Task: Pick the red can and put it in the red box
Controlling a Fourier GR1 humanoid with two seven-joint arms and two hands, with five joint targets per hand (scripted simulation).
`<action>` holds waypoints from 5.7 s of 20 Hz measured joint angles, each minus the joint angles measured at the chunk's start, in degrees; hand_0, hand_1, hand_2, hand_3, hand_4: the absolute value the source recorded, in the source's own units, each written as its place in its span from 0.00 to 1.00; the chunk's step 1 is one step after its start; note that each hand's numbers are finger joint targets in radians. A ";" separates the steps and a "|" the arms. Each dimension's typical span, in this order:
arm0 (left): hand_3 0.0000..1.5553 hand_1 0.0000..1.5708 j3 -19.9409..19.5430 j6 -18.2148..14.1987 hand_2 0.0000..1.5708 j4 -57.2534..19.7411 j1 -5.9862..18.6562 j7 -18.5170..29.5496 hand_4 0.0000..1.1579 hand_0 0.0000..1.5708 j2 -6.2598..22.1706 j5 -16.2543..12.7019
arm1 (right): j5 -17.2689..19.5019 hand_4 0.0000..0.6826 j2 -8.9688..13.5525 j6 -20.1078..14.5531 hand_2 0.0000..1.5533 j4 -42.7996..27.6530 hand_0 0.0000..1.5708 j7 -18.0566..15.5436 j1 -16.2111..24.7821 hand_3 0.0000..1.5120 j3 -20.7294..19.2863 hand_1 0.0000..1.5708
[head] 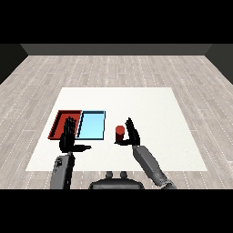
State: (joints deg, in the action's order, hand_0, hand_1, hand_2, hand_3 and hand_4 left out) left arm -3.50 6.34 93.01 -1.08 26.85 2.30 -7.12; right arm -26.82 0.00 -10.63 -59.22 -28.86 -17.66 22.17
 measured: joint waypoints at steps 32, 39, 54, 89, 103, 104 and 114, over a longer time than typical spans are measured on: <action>0.00 0.00 -0.10 -0.80 0.00 1.31 0.44 -1.43 0.00 0.00 -0.25 -0.69 | -12.18 0.00 0.03 -6.40 0.00 10.35 0.00 -3.33 -9.09 0.00 10.07 0.00; 0.00 0.00 -0.35 -0.22 0.00 1.61 0.11 -1.47 0.00 0.00 -0.01 -1.33 | -15.55 0.00 0.03 -7.85 0.00 13.50 0.00 -2.76 -12.44 0.00 11.84 0.00; 0.00 0.00 -0.11 -1.04 0.00 1.28 0.06 -0.52 0.00 0.00 -0.35 -0.48 | -19.51 0.84 0.03 -17.86 0.95 20.11 0.98 -2.46 -18.06 0.94 17.60 0.98; 0.00 0.00 8.14 -2.61 0.00 4.37 2.10 -7.81 0.00 0.00 -1.64 3.23 | -1.49 0.93 9.38 -28.56 0.92 -15.62 0.94 6.64 -11.75 0.92 13.31 0.94; 0.00 0.00 19.16 -12.27 0.00 1.02 8.32 -14.95 0.00 0.00 -2.21 6.75 | 6.40 0.93 9.31 -20.87 0.92 -21.93 0.91 10.19 -10.47 0.92 4.21 0.91; 0.00 0.00 19.87 -13.20 0.00 0.54 9.12 -15.66 0.00 0.00 -2.23 6.56 | 7.17 0.91 8.65 -20.67 0.92 -22.24 0.92 10.19 -10.08 0.93 3.90 0.92; 0.00 0.00 22.82 -15.99 0.00 -9.01 13.30 -13.99 0.00 0.00 -2.28 4.00 | 13.91 0.96 4.92 -17.03 0.93 -26.76 0.93 11.52 -6.67 0.92 1.71 0.93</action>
State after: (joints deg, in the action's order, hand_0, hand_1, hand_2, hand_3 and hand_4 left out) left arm 19.32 -9.65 84.00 12.23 12.86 0.02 -3.12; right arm -12.92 4.92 -27.66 -85.98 -17.34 -24.33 23.88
